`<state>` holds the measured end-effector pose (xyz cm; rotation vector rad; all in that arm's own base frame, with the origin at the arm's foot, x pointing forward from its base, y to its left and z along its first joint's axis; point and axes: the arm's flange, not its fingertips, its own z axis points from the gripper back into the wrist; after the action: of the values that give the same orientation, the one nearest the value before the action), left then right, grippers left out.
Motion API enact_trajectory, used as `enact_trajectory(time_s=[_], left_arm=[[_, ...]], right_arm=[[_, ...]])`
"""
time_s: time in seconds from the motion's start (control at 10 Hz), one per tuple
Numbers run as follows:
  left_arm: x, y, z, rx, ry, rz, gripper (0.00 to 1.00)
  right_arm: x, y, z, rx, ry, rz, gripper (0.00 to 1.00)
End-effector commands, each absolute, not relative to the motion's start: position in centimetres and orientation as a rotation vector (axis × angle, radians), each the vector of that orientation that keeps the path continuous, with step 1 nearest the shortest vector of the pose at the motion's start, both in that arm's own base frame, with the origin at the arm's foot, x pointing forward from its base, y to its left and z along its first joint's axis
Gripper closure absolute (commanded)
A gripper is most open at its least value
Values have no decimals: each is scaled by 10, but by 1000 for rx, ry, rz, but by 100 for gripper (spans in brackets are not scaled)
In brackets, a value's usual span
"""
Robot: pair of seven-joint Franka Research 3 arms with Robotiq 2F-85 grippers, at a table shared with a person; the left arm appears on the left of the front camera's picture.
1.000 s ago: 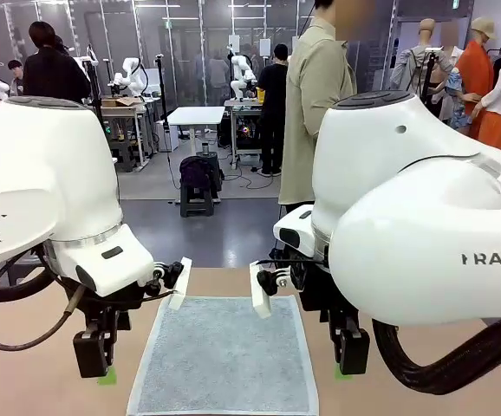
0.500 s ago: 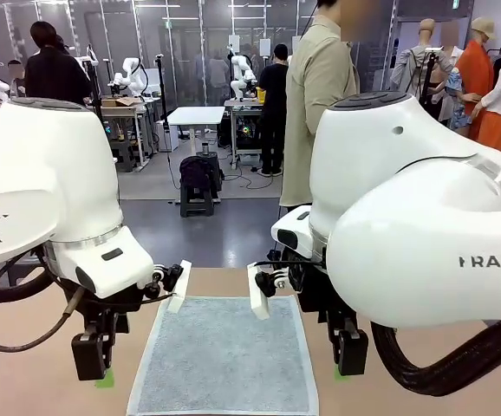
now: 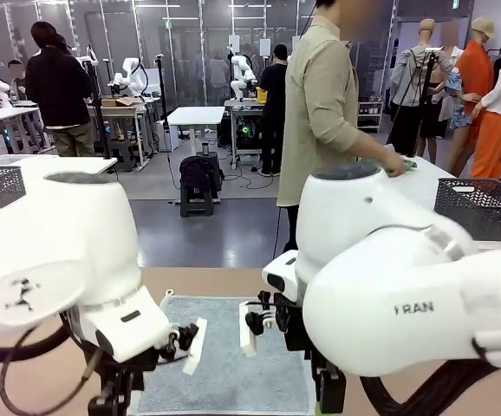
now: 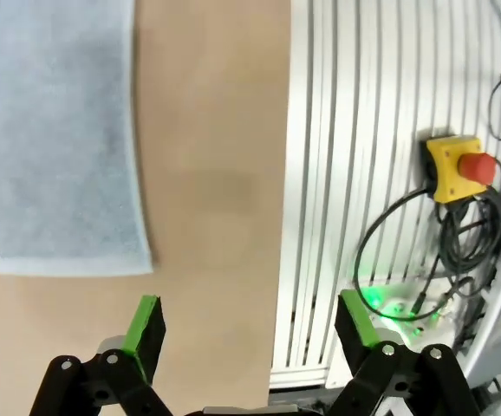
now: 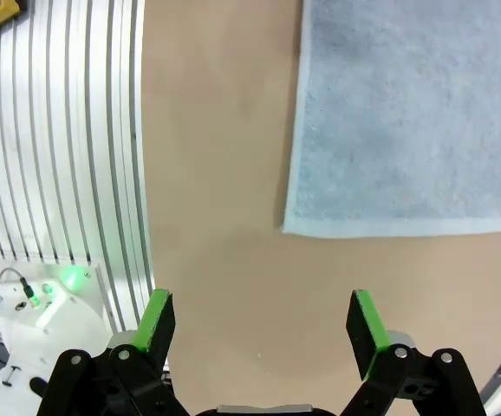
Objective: Fold the towels and place them in the basket.
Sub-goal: When a person lays out a Towel with hook on the table, fold it in half twice.
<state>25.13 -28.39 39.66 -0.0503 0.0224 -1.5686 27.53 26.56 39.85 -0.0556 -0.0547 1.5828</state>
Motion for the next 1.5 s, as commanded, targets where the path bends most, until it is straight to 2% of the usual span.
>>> enact_trajectory(time_s=[0.0,0.4,0.7,1.1,1.2,1.3,1.4], left_arm=[[249,-290,370,-100,-7,-1584,0],[250,-282,321,-98,-67,-1589,0],[256,-269,302,-80,-51,-1565,0],[266,-241,311,-59,-112,-1549,0],[269,-236,320,-45,-146,-1537,0],[269,-234,336,-45,-146,-1533,0],[309,-279,328,-71,-81,-1517,0]], right_arm=[[274,269,377,-9,-59,1553,0],[272,266,345,-33,-73,1527,0],[280,256,328,-27,-78,1517,0],[284,248,329,-22,-91,1523,0],[307,269,342,-12,-60,1512,0],[307,269,342,-12,-60,1512,0],[307,269,342,-12,-60,1512,0]])
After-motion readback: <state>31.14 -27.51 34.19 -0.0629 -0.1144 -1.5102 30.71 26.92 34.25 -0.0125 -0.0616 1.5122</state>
